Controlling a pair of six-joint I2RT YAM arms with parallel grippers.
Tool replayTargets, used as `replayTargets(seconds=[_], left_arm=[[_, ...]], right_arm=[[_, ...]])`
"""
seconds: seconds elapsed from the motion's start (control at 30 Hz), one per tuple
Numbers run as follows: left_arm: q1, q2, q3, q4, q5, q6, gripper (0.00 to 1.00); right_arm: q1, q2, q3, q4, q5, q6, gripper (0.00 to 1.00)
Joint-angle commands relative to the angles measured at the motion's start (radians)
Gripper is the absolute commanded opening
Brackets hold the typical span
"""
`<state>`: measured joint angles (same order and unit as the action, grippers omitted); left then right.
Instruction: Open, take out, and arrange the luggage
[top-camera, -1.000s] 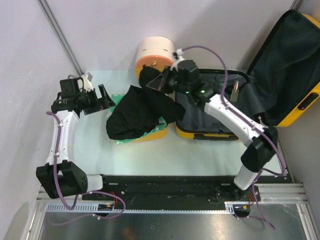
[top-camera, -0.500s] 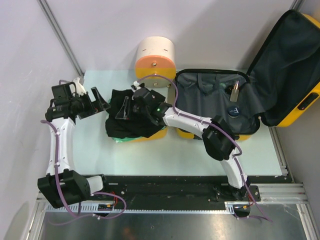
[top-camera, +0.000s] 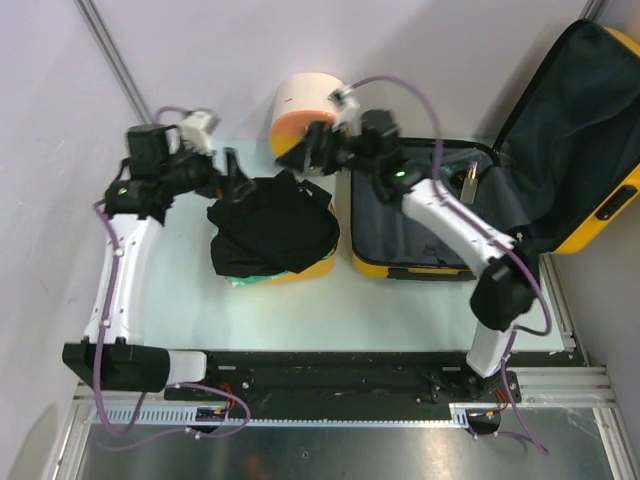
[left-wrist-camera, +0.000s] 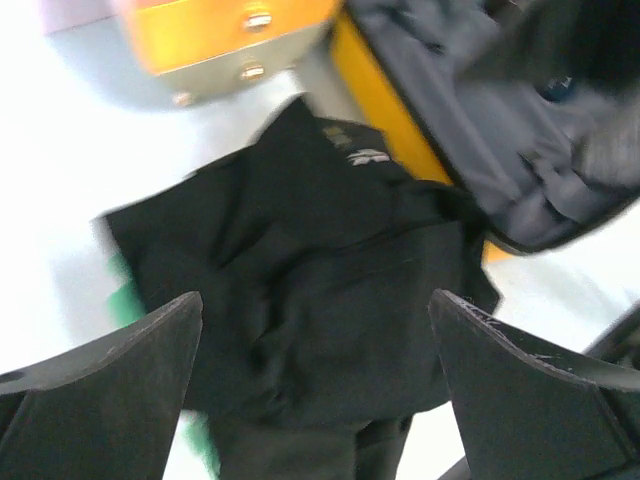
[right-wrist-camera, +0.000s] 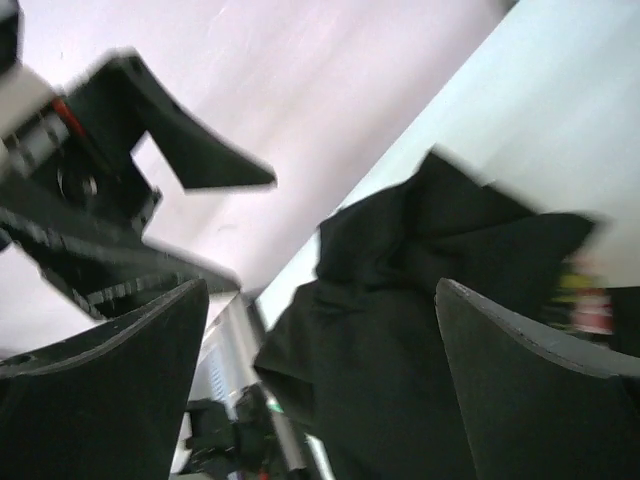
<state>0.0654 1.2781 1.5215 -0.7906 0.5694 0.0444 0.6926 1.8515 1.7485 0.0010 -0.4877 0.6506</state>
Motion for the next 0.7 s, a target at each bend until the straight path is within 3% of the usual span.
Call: replayTargets(seconds=[0.0, 0.13, 0.23, 0.47, 0.67], left_arm=[[-0.243, 0.088, 0.087, -0.041, -0.103, 0.248, 1.00], [-0.468, 0.228, 0.164, -0.047, -0.170, 0.336, 1.00], [-0.539, 0.369, 0.267, -0.050, -0.184, 0.370, 1.00], [-0.627, 0.619, 0.445, -0.105, -0.155, 0.540, 0.97], [-0.648, 0.745, 0.453, -0.111, -0.184, 0.600, 0.95]], right_arm=[[-0.163, -0.175, -0.078, -0.059, -0.007, -0.236, 1.00], [-0.321, -0.264, -0.191, -0.117, 0.029, -0.328, 1.00], [-0.433, -0.299, -0.236, -0.165, 0.015, -0.336, 1.00], [-0.582, -0.370, -0.291, -0.232, -0.038, -0.364, 1.00], [-0.649, -0.388, -0.299, -0.259, -0.048, -0.365, 1.00]])
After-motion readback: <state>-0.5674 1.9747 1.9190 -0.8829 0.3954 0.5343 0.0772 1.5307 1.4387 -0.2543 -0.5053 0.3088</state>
